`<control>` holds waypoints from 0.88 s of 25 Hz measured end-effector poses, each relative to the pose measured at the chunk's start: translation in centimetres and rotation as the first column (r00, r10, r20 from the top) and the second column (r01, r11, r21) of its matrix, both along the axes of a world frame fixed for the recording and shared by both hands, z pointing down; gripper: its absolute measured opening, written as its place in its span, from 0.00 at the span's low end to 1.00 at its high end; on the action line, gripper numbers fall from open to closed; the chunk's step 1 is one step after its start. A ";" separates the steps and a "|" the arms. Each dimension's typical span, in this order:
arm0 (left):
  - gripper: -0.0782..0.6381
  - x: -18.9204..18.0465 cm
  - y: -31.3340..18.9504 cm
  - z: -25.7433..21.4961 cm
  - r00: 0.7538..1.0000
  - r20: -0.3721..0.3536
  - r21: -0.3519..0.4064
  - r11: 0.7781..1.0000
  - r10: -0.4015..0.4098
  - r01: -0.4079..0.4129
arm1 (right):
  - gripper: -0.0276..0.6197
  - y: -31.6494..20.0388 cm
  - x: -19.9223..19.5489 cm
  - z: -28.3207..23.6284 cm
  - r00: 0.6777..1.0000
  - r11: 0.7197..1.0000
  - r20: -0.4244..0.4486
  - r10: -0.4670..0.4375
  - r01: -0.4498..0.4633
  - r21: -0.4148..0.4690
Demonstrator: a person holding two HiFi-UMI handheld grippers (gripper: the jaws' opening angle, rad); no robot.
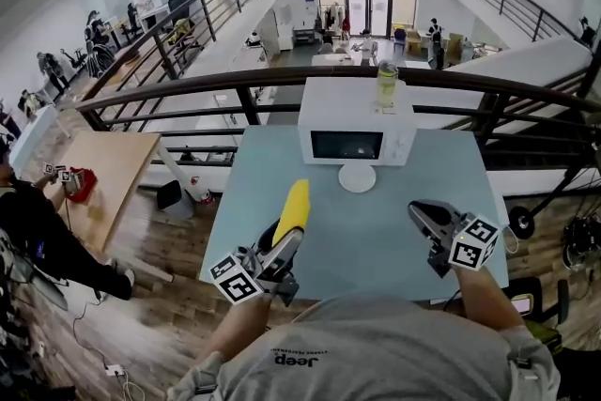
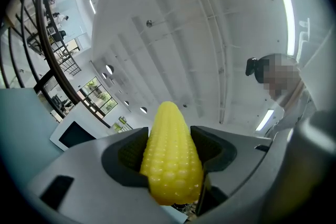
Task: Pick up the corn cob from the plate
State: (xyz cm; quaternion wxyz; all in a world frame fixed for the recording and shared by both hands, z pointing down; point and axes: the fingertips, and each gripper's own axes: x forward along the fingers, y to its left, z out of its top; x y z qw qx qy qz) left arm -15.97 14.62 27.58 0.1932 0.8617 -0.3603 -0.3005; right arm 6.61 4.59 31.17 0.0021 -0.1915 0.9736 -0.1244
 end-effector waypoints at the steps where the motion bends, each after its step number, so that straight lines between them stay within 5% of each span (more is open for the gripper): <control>1: 0.48 1.1 -0.2 -0.1 1.000 0.004 -0.002 1.000 0.006 -0.006 | 0.06 -0.3 0.9 0.1 1.000 1.000 0.008 0.005 -0.005 -0.005; 7: 0.48 4.1 -0.8 -0.7 0.998 0.035 0.002 0.999 0.048 -0.048 | 0.06 -1.2 3.9 0.6 0.997 0.998 0.057 0.052 -0.049 -0.043; 22: 0.48 1.0 -1.6 -1.3 0.998 0.029 0.031 0.998 0.047 -0.048 | 0.06 -1.9 2.2 0.0 0.995 0.996 0.047 0.083 -0.082 -0.021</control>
